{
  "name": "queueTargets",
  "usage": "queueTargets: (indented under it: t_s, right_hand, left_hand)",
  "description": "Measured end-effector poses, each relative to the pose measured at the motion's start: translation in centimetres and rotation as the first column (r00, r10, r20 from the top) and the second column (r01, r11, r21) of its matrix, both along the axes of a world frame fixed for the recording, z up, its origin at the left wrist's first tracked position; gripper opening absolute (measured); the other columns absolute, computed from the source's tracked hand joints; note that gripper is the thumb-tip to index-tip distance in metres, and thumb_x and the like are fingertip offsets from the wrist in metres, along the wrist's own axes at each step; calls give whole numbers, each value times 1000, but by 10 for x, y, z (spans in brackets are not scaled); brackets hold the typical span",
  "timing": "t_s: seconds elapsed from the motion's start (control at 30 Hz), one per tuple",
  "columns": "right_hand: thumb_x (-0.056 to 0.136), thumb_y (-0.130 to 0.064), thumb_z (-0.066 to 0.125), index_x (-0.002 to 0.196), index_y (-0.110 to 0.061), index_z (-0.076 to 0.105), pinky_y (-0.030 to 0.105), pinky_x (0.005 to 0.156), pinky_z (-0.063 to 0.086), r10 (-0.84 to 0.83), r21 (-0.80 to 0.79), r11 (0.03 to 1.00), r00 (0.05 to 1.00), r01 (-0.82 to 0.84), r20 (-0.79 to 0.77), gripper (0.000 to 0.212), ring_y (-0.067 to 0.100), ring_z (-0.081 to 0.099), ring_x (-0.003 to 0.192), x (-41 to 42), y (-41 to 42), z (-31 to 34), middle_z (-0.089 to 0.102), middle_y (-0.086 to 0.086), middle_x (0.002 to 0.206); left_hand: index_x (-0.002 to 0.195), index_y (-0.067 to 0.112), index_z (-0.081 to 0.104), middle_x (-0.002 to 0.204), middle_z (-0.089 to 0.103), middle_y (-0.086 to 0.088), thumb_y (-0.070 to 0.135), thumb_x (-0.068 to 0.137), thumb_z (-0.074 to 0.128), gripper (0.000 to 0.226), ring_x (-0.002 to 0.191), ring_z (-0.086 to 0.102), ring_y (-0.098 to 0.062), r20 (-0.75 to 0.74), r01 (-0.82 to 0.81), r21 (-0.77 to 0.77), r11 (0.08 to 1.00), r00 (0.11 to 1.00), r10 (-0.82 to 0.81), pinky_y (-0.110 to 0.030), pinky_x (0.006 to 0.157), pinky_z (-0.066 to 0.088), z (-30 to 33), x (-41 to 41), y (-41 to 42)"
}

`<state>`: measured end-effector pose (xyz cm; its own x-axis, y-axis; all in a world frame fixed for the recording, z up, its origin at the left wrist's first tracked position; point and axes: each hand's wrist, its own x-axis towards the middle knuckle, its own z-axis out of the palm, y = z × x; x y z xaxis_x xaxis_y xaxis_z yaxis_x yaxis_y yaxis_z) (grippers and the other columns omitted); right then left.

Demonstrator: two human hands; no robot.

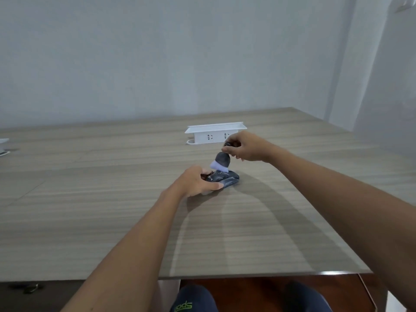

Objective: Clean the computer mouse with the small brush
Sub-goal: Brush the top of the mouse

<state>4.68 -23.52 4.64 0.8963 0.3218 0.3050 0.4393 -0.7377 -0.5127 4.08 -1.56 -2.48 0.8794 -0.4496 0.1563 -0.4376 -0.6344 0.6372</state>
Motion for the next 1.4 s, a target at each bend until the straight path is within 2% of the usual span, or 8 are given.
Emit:
queueTargets:
  t_s: [0.23, 0.33, 0.5, 0.7, 0.9, 1.1, 1.2, 1.4]
  right_hand:
    - [95, -24, 66, 103, -1, 73, 28, 67, 37, -110, -290, 950, 993, 117, 41, 26, 21, 54, 77, 11, -20, -5, 62, 3, 80]
    - [95, -24, 64, 102, -3, 74, 26, 65, 39, -94, -217, 971, 995, 101, 40, 24, 19, 54, 75, 9, -16, -5, 57, -9, 71]
    - [96, -23, 62, 92, -4, 70, 23, 51, 47, -33, 42, 998, 996, 36, -81, 21, 14, 59, 58, 7, -5, -2, 65, 3, 72]
    - [96, -22, 63, 97, 0, 74, 22, 53, 34, -125, -261, 957, 992, 129, 32, 25, 12, 48, 57, 5, -20, -4, 51, -8, 61]
    - [96, -20, 62, 91, 1, 71, 22, 46, 46, -53, 63, 996, 996, 57, -73, 23, 14, 58, 54, 2, -4, 0, 64, 4, 69]
    - [94, -20, 62, 82, 1, 72, 19, 40, 42, -141, -156, 978, 990, 138, -7, 26, 10, 56, 40, 3, -8, 2, 67, 13, 66]
    - [93, -20, 64, 74, 2, 68, 27, 48, 39, -174, -280, 945, 985, 171, 16, 30, 26, 58, 59, 3, -12, -2, 65, 15, 66]
    - [94, -18, 62, 87, 1, 73, 19, 41, 46, -111, -3, 994, 992, 111, -56, 23, 9, 58, 44, -8, -1, 3, 67, 6, 66]
  left_hand:
    - [78, 32, 74, 55, 57, 13, 37, 81, 81, 9, 49, 47, -2, -64, 33, -71, 997, 997, -37, -14, 51, 35, 1, -1, 0]
    - [82, 31, 76, 59, 59, 11, 36, 82, 80, 7, 53, 48, -4, -60, 52, -75, 996, 997, -56, -16, 54, 37, 1, 0, 1]
    - [100, 26, 79, 74, 71, 3, 39, 81, 80, 23, 63, 55, -5, -51, 59, -62, 996, 997, -62, -22, 66, 42, 1, 2, 3]
    - [99, 22, 79, 77, 71, 4, 31, 83, 80, 19, 65, 60, -6, -90, 62, -79, 995, 994, -69, -15, 62, 46, 3, 1, 2]
    - [102, 23, 79, 71, 71, 10, 35, 82, 80, 23, 59, 59, 0, -90, 34, -62, 998, 995, -39, -12, 58, 43, 3, 1, 2]
    - [103, 24, 79, 77, 73, 6, 36, 84, 79, 22, 64, 61, -3, -74, 59, -43, 997, 995, -62, -18, 63, 45, 4, 0, 2]
    - [97, 27, 79, 76, 74, 5, 37, 84, 78, 17, 65, 61, -4, -53, 60, -19, 998, 997, -61, -21, 65, 46, 3, 1, 2]
    - [97, 32, 75, 70, 68, 12, 35, 84, 79, 14, 54, 56, 6, -33, 21, 8, 1000, 999, -21, -14, 57, 41, 5, 1, -1]
